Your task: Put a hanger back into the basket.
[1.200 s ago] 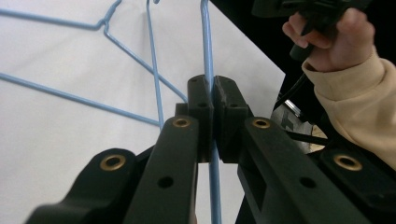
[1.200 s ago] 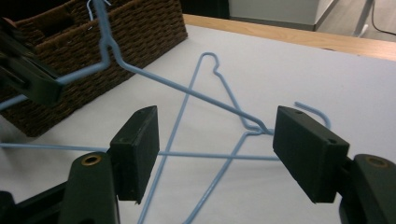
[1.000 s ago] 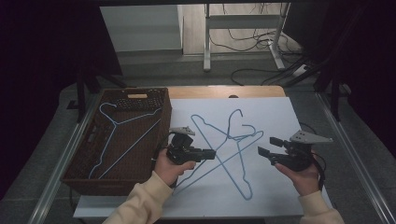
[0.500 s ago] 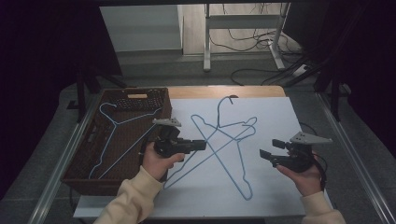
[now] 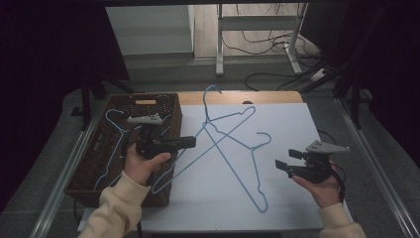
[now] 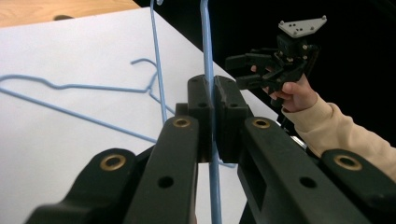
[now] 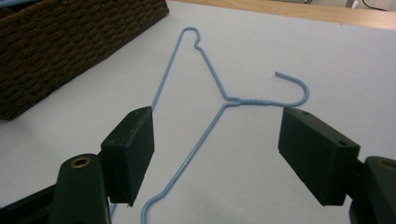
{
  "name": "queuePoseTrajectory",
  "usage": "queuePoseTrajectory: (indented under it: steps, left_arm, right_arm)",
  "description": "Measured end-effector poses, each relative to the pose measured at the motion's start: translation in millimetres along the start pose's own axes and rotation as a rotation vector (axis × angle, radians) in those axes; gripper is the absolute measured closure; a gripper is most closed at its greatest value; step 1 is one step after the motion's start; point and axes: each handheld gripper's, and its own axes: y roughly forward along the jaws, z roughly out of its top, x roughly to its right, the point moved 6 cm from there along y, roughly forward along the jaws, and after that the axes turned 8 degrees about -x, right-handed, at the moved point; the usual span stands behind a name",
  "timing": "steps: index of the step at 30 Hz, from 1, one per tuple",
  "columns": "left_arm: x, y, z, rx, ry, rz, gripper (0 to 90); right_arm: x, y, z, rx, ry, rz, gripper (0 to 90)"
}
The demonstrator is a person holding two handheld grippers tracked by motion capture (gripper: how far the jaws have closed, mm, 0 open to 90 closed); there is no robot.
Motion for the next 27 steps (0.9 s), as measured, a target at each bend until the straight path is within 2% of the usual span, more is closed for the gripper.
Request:
queuePoseTrajectory:
  steps: [15, 20, 27]
  left_arm:
    - [-30.0, -49.7, -10.1, 0.068, -0.045, 0.039, 86.1]
    - [-42.3, -61.6, -16.8, 0.078, -0.076, 0.034, 86.0]
    - [-56.5, -81.5, -21.6, 0.104, -0.098, 0.033, 86.1]
  right_arm:
    - [1.4, 3.7, -3.0, -0.025, -0.002, -0.013, 26.8]
    - [0.8, 5.3, -3.6, -0.034, -0.004, -0.013, 26.8]
    - [1.9, 6.4, -4.6, -0.039, -0.003, -0.016, 26.8]
